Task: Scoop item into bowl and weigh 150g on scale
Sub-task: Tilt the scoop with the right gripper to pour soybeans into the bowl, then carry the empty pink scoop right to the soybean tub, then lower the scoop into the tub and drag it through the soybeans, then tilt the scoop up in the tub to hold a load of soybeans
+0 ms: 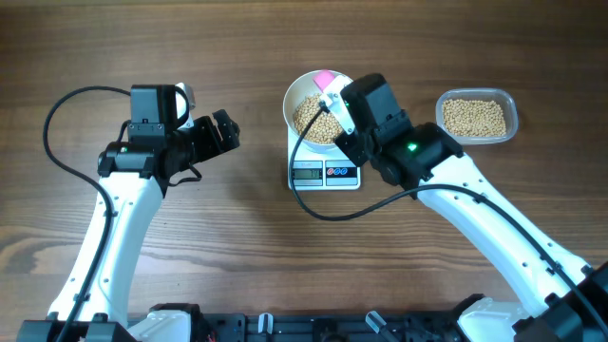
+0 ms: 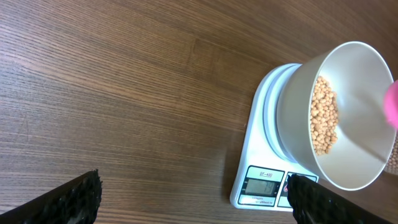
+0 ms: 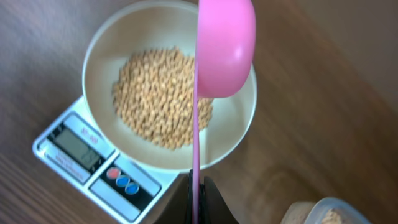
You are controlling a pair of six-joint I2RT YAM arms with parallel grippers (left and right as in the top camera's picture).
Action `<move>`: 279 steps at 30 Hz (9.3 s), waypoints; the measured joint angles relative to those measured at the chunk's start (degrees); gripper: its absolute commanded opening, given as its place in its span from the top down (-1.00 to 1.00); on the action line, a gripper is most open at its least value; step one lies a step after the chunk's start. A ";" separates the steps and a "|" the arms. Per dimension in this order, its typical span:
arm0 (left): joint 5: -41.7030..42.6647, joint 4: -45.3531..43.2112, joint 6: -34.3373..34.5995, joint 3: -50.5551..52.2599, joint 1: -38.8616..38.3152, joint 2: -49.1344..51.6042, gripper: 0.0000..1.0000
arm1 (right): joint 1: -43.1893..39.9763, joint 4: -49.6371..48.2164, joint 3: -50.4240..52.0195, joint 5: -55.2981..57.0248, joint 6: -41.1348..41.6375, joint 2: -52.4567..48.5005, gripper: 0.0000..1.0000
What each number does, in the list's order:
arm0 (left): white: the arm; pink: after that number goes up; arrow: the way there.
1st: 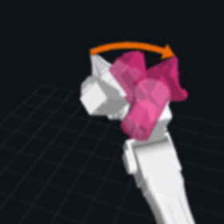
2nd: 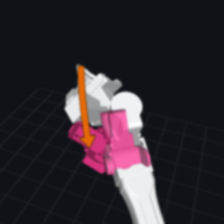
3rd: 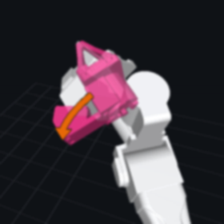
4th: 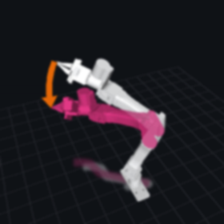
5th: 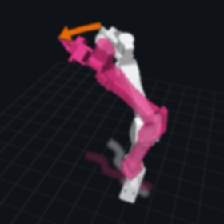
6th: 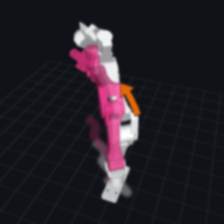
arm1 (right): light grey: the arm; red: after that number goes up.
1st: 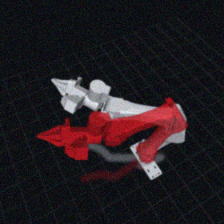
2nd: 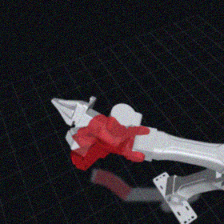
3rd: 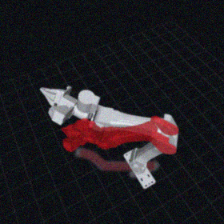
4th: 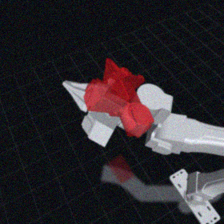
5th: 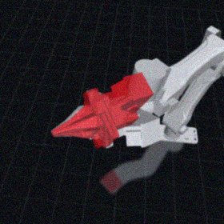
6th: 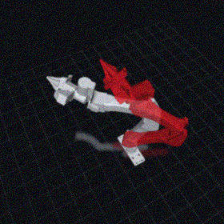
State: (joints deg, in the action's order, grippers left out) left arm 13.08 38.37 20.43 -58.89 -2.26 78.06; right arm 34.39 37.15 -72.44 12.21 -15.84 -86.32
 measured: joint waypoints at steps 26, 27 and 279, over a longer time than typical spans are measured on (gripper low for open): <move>-0.20 0.42 0.00 0.00 0.00 0.00 -1.00 | -31.47 7.15 -5.81 -22.18 11.63 13.51 0.91; -0.20 0.44 0.00 0.00 0.00 0.00 -1.00 | -35.32 8.85 -5.86 -24.17 11.72 14.03 0.91; -0.39 1.49 0.00 0.00 0.00 0.00 -1.00 | -78.73 41.48 -3.28 -83.95 -14.95 -16.65 0.91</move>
State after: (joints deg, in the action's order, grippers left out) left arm 12.69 39.86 20.43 -58.89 -2.26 78.06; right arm -44.34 78.63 -75.72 -71.75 -30.79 -102.98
